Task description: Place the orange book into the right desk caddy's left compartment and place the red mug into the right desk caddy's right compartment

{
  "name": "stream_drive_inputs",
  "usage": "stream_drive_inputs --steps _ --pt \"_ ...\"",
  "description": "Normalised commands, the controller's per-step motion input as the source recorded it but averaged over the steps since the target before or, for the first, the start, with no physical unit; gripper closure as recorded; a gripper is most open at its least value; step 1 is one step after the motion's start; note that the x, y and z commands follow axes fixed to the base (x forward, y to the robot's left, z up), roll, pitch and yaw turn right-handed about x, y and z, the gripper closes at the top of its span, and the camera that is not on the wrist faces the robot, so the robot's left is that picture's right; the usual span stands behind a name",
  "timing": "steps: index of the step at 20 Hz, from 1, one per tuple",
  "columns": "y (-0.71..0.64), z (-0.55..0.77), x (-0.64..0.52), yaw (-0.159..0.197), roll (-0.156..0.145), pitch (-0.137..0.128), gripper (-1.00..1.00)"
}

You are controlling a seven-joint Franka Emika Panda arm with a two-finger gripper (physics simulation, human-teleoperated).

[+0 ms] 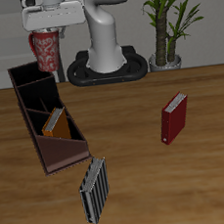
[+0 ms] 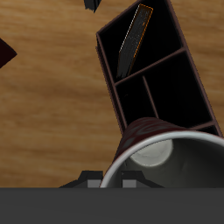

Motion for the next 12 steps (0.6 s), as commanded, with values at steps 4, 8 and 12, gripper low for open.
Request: stream_drive_inputs --steps 4,8,12 --pt "-0.34 0.04 -0.1 -0.014 -0.022 -0.004 1.0" --pt "-0.27 0.01 -0.04 -0.027 -0.03 0.018 1.0" --pt "-0.31 -0.07 -0.06 0.007 -0.042 0.004 1.0"
